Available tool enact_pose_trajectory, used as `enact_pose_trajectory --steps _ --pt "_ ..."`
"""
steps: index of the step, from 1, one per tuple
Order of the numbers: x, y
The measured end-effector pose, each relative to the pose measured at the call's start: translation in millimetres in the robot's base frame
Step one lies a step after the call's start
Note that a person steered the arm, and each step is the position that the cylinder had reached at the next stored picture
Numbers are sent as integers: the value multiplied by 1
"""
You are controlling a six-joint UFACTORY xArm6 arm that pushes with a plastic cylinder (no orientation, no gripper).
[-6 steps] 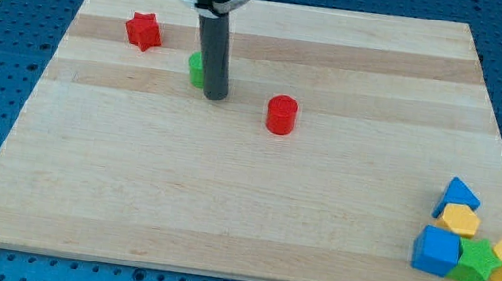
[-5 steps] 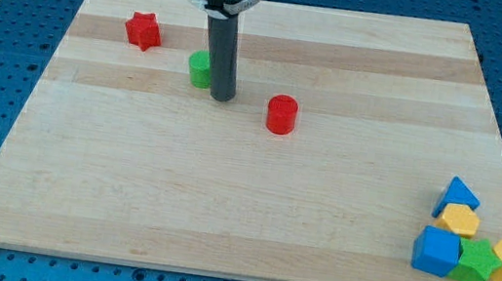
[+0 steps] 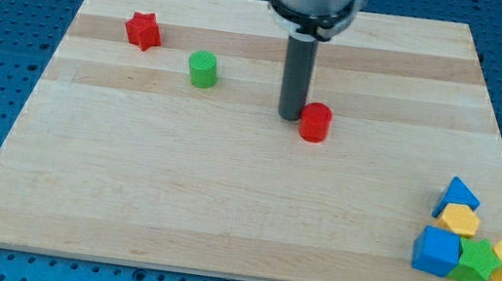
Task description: Push the red circle towards yellow hexagon
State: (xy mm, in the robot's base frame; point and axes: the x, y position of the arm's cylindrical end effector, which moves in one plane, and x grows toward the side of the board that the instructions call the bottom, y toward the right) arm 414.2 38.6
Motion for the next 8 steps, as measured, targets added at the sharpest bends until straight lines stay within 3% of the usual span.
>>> enact_pose_trajectory --steps 2,6,8 --pt "22 57" --pt "111 88" --pt "132 98"
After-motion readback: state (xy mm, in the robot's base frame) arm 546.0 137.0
